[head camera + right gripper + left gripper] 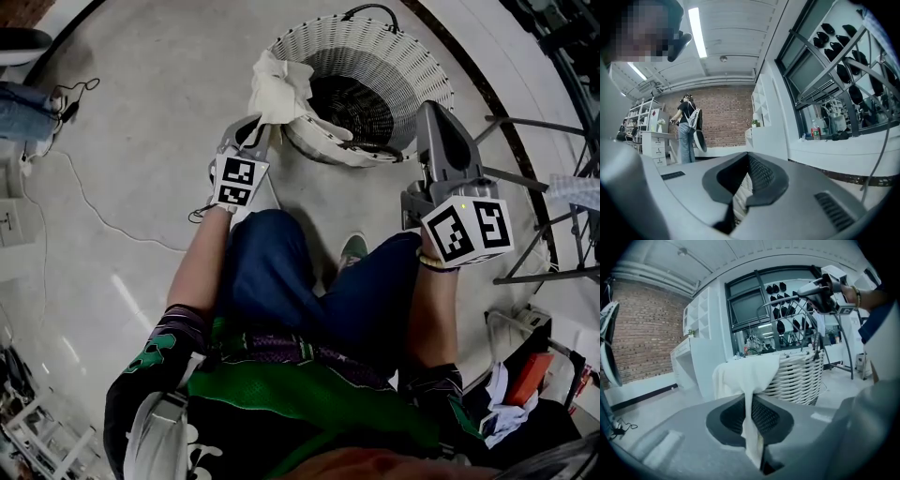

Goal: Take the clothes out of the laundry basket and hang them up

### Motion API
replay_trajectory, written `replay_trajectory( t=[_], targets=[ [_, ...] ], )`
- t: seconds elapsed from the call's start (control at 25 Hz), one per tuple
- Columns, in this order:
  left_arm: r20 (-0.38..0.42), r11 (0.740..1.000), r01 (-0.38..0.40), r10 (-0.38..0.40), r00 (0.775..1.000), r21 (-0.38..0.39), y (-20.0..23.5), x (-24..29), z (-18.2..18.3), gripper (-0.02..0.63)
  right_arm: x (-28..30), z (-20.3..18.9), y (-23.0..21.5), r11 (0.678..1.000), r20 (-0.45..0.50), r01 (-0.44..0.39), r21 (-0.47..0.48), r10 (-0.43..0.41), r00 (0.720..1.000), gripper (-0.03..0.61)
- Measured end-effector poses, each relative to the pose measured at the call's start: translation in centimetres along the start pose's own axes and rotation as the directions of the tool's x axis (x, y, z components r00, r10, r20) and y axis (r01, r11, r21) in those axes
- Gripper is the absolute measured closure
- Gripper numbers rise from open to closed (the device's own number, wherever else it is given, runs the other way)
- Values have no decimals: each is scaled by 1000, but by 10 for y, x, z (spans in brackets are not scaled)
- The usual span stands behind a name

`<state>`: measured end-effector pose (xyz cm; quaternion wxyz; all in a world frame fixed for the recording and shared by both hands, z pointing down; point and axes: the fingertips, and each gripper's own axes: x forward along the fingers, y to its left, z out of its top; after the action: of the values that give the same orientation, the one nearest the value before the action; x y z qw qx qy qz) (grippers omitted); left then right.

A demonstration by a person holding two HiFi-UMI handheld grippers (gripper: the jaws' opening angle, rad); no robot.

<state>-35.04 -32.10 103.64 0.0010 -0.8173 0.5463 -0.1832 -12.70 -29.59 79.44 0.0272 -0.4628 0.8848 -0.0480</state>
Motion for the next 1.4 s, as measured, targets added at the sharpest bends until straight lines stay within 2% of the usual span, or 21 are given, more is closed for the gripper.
replay_trajectory(
  t=[0.24, 0.44, 0.6, 0.72, 0.84, 1.04, 1.16, 1.4],
  targets=[
    [50, 1000, 3, -2, 999, -18, 3, -27, 23, 588, -6, 1, 7, 1000, 9, -6, 4, 6, 1000, 577],
    [87, 1000, -12, 13, 996, -13, 11, -44, 62, 589, -7, -1, 1, 1000, 7, -2, 23, 2, 1000, 577],
    [84, 1000, -20, 21, 996, -4, 13, -47, 101, 589, -8, 2, -16, 997, -23, 32, 66, -31, 999, 577],
    [59, 1000, -10, 11, 998, -17, 9, -50, 131, 589, -8, 20, -26, 998, -63, 54, 42, -52, 997, 577],
    [29, 999, 8, -7, 1000, -33, 6, -58, 166, 589, -15, 53, -31, 997, -110, 68, 30, -64, 992, 577],
    [-10, 996, 47, -48, 999, -73, 4, -87, 241, 589, -37, 122, -25, 991, -197, 79, 112, -56, 979, 577],
    [-20, 995, 55, -57, 998, -77, 8, -116, 298, 589, -46, 184, -13, 987, -209, 75, 142, -45, 977, 577],
    [6, 992, 66, -65, 998, -110, 19, -183, 411, 589, -67, 308, 21, 993, -203, 48, 107, -26, 979, 577]
  ],
)
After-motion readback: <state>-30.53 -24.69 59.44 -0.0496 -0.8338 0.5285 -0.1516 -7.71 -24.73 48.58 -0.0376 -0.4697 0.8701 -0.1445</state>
